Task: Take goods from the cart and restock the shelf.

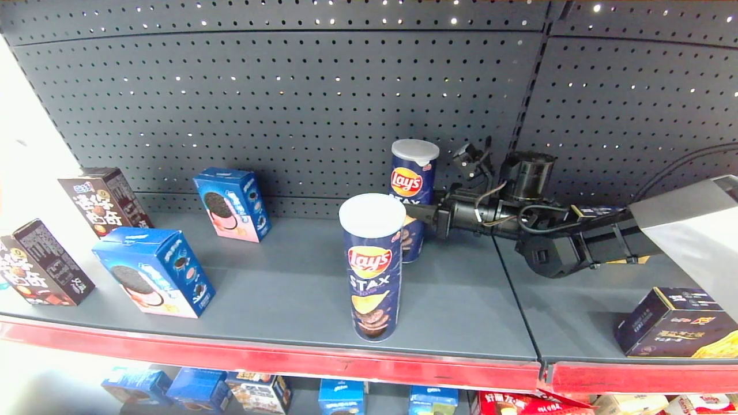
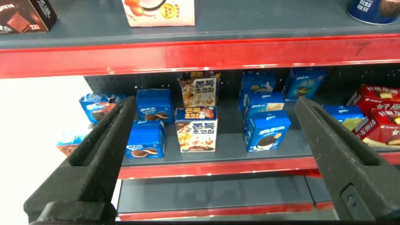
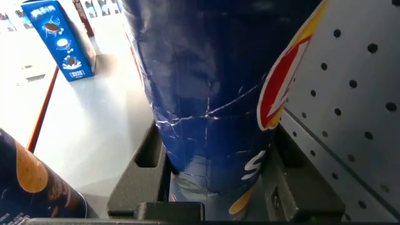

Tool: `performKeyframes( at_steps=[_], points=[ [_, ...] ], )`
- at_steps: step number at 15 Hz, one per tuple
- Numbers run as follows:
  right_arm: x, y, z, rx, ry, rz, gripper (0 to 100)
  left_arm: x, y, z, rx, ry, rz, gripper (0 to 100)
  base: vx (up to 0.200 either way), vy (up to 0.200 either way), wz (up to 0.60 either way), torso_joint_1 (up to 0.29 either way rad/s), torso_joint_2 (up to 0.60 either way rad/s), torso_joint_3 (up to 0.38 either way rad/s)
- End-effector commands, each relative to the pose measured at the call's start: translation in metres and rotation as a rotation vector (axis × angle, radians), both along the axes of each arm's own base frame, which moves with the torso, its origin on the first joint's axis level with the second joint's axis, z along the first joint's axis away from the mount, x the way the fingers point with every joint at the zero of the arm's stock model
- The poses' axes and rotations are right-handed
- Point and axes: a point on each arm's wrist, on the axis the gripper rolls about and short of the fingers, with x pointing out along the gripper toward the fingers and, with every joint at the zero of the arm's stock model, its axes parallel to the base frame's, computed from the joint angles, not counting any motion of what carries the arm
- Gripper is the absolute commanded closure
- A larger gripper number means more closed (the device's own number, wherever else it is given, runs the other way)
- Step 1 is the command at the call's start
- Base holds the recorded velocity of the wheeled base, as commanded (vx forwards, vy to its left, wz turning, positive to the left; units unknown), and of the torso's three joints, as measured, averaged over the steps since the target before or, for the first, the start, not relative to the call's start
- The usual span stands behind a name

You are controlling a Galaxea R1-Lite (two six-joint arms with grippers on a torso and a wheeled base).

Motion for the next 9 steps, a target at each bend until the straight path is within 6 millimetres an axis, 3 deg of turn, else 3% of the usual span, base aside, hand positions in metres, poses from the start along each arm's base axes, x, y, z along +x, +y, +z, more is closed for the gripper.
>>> performKeyframes(
  at_steps=[1,2,9],
  points=[
    [-0.0015,0.0005,-0.0016,-0.003,0.005,0.001,100,0.0001,0.0,0.0,0.0,0.002,0.0,0,0.0,0.0,0.0,0.0,0.0,0.0],
    [-0.0015,0.0005,-0.0016,-0.004,0.004,0.001,0,0.0001,0.0,0.0,0.0,0.002,0.0,0,0.0,0.0,0.0,0.0,0.0,0.0],
    [-0.0025,-0.0001,0.0002,-0.005,-0.003,-0.007,0,0.0001,0.0,0.0,0.0,0.002,0.0,0,0.0,0.0,0.0,0.0,0.0,0.0]
  ],
)
